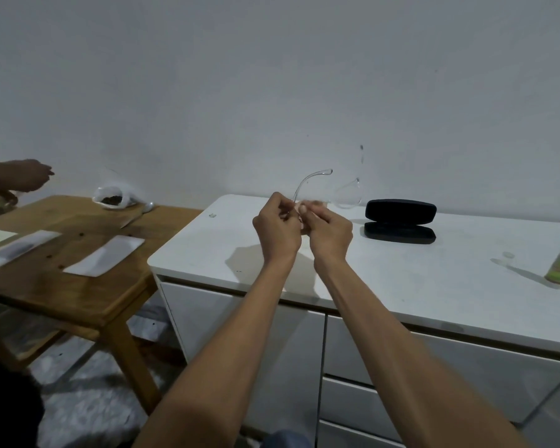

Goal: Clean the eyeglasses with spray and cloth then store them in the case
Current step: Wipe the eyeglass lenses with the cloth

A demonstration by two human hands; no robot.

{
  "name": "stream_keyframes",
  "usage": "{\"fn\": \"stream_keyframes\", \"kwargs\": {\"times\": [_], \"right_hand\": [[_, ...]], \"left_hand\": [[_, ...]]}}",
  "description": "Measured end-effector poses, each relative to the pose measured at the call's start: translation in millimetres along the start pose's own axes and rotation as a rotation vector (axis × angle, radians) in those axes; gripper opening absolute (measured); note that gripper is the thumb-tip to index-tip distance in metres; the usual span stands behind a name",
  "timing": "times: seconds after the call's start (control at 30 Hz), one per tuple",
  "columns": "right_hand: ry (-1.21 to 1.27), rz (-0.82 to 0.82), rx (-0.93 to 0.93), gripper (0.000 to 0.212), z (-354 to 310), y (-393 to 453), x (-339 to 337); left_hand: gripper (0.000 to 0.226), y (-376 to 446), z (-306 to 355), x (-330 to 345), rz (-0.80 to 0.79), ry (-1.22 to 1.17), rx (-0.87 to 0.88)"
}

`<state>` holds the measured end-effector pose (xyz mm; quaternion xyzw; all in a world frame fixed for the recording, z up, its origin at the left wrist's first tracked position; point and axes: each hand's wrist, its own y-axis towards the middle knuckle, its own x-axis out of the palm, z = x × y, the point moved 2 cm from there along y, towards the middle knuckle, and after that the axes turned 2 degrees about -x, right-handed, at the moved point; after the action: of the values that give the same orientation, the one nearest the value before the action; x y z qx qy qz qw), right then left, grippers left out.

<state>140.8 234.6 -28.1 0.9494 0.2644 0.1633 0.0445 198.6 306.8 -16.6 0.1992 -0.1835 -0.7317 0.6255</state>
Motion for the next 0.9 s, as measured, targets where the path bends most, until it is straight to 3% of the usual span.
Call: {"fn": "stream_keyframes", "kwargs": {"times": [0.13, 0.23, 0.33, 0.53, 0.67, 0.73, 0.9], "right_hand": [[-0.1, -0.19, 0.06, 0.014, -8, 4, -14], [-0.108, -0.224, 0.106, 0.015, -11, -2, -22], [-0.123, -0.146, 0.109, 0.016, -7, -6, -28], [-0.076, 0.219, -0.03, 0.023, -9, -15, -21], [0.067, 0.308, -0.007, 0.016, -9, -9, -13], [0.099, 0.275, 0.023, 0.017, -9, -5, -14], [0.066, -0.016, 0.053, 0.019, -13, -1, -22]], "left_hand": [[0.018, 2, -6, -7, -0.03, 0.009, -0.019], [0.015, 2, -10, -8, -0.055, 0.013, -0.037], [0.015, 5, -13, -9, -0.078, 0.05, -0.015], [0.016, -2, 0, 0, -0.108, 0.085, 0.072], [0.018, -9, 10, 7, -0.104, 0.064, 0.086], [0.019, -8, 11, 9, -0.107, 0.057, 0.085], [0.014, -5, 11, 8, -0.11, 0.05, 0.084]]}}
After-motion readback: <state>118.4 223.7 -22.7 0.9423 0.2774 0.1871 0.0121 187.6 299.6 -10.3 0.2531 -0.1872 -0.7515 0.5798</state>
